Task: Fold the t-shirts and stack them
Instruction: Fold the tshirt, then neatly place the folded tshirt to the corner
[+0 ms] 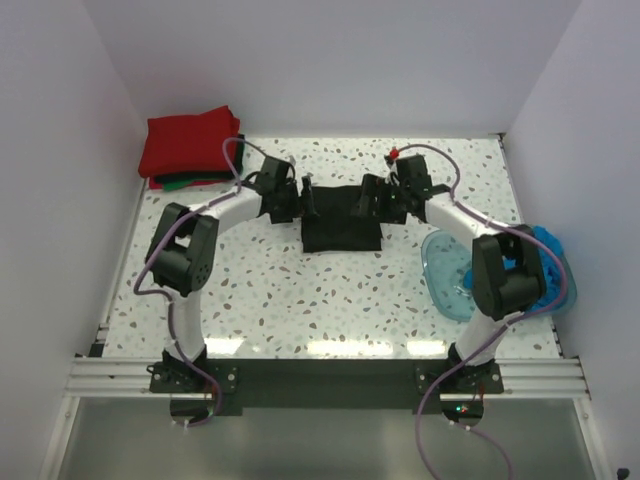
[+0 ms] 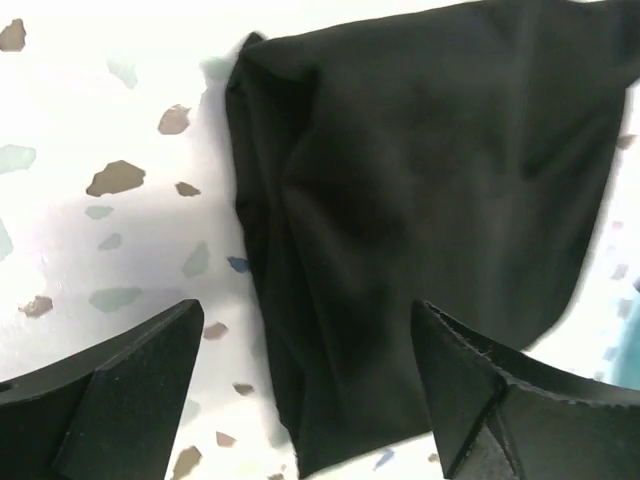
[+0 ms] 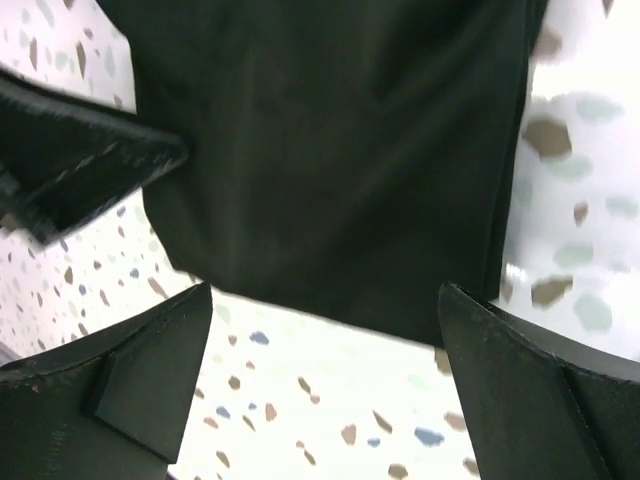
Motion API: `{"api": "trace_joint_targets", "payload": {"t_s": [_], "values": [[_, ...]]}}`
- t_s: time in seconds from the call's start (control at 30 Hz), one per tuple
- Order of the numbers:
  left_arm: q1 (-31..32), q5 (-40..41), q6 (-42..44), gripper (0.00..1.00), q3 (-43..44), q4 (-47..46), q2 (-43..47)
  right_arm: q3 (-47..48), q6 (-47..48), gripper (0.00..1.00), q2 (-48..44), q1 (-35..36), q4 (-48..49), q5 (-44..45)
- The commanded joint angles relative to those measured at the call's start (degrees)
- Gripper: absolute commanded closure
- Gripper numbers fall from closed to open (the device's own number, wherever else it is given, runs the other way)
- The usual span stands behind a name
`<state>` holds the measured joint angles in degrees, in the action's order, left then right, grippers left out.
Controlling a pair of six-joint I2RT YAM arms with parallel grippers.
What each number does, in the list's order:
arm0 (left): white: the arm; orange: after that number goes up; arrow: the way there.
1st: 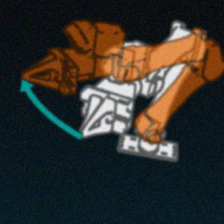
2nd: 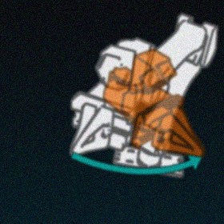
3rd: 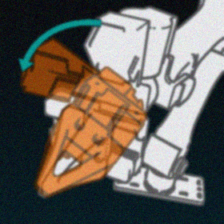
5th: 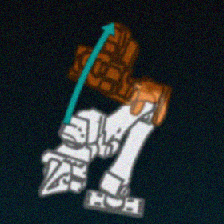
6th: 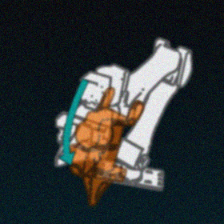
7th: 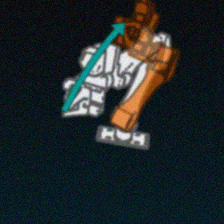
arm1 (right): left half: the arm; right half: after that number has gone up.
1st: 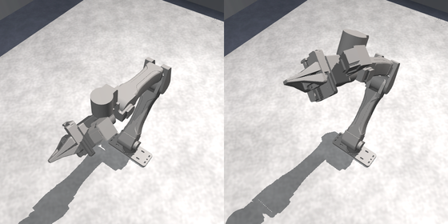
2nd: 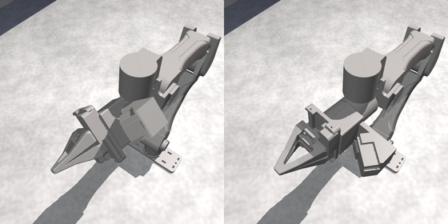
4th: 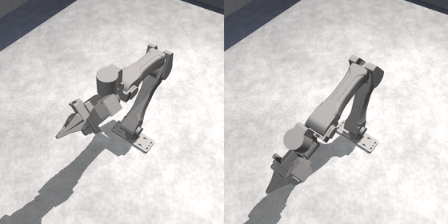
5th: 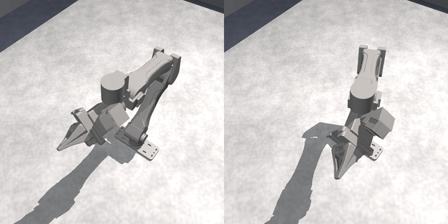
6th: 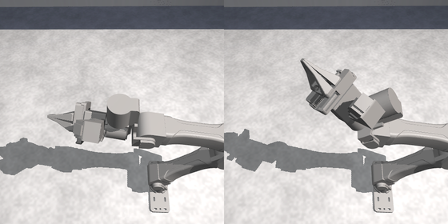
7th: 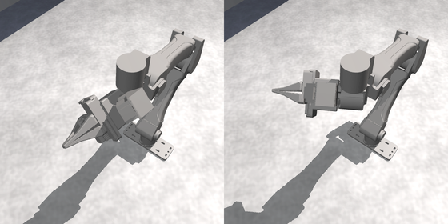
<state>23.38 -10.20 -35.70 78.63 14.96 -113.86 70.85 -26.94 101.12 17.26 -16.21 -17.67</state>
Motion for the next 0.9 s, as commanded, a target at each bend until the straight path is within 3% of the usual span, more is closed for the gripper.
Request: {"api": "trace_joint_targets", "payload": {"t_s": [0.0,0.07,0.17,0.4,0.53,0.57,0.6,0.8,0.87], "values": [[2.2,1.9,3.2,0.13,4.2,3.4,-4.1,-3.0,-1.9,0.01,-8.2,-0.1,3.1,-2.2],[4.8,8.9,3.3,0.14,7.1,7.2,-6.2,-6.4,-2.6,0.01,-11.1,0.0,2.1,-0.3],[5.1,10.1,2.4,0.25,8.5,9.0,-8.1,-12.9,-4.3,0.01,-18.9,0.0,1.3,3.9],[5.6,16.7,1.5,0.61,11.5,14.0,-12.7,-22.2,-6.1,0.02,-39.4,0.0,-5.2,15.4],[6.0,19.8,3.7,0.76,16.0,16.3,-15.7,-25.6,-6.1,0.01,-48.7,-0.1,-8.7,19.4],[6.2,20.9,4.2,0.82,17.0,16.9,-16.2,-26.2,-6.0,0.01,-50.3,-0.1,-8.8,20.0],[6.2,21.9,5.0,1.00,19.3,17.7,-16.6,-26.6,-5.7,0.01,-53.2,-0.1,-9.0,20.8],[6.2,32.1,21.0,1.00,23.9,18.1,-16.8,-27.9,-2.8,0.01,-57.7,-0.2,-10.5,25.9],[6.3,40.7,26.9,1.00,23.5,16.1,-14.5,-28.0,-2.3,0.01,-57.6,-0.2,-10.7,27.2]]}}
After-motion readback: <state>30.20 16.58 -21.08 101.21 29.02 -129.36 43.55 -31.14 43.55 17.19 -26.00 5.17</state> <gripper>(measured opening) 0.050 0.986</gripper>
